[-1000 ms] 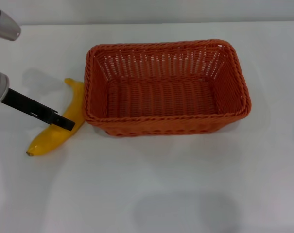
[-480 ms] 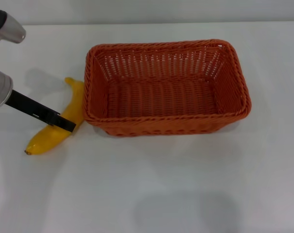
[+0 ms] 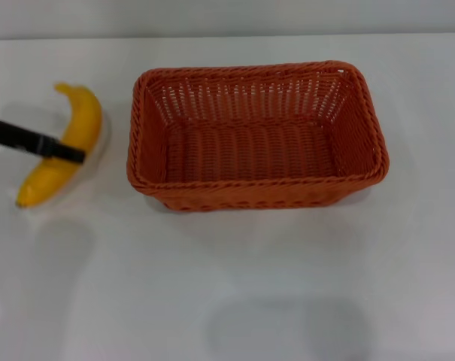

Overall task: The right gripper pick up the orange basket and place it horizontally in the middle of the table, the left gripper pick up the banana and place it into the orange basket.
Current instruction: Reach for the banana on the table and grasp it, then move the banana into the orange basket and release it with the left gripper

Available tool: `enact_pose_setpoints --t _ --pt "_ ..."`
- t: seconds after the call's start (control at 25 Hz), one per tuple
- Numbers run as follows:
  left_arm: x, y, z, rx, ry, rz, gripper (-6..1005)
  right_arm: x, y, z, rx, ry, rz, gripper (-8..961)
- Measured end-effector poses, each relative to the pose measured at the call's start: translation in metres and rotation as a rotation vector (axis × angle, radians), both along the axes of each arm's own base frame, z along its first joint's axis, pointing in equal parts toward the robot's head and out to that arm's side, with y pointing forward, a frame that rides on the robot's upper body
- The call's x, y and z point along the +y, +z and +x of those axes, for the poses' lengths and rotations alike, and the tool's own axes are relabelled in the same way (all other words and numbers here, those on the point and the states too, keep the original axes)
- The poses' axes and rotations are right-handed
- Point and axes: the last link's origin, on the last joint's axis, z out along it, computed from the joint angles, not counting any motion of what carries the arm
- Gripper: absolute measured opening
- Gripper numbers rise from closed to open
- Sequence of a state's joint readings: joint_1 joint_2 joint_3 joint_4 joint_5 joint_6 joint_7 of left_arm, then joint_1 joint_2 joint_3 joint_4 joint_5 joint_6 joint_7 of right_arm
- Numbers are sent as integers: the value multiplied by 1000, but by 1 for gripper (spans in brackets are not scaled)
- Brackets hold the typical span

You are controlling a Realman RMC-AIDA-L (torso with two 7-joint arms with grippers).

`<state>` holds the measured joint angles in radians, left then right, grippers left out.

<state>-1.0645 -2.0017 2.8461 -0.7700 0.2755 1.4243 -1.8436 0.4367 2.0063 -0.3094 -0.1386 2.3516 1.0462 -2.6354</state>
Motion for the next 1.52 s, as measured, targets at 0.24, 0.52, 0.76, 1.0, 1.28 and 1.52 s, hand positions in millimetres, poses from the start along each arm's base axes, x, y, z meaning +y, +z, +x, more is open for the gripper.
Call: enact_pose_setpoints --t 0.24,0.52,0.76,1.0,1.28,1.52 --pt "24 36 19 -128 -162 211 491 -1 4 2 6 -10 21 659" --pt "50 38 109 -312 -607 214 490 0 3 3 12 -20 17 659" --pt "51 -20 176 -185 -754 -129 490 0 2 4 23 -24 18 658" --pt "33 -65 198 -58 -810 -392 490 -2 1 5 45 -32 31 658" --pt "26 -73 190 -4 -772 -482 491 -3 2 5 46 -31 34 658" --pt "35 -74 179 52 -719 -417 491 -1 1 5 89 -20 40 659"
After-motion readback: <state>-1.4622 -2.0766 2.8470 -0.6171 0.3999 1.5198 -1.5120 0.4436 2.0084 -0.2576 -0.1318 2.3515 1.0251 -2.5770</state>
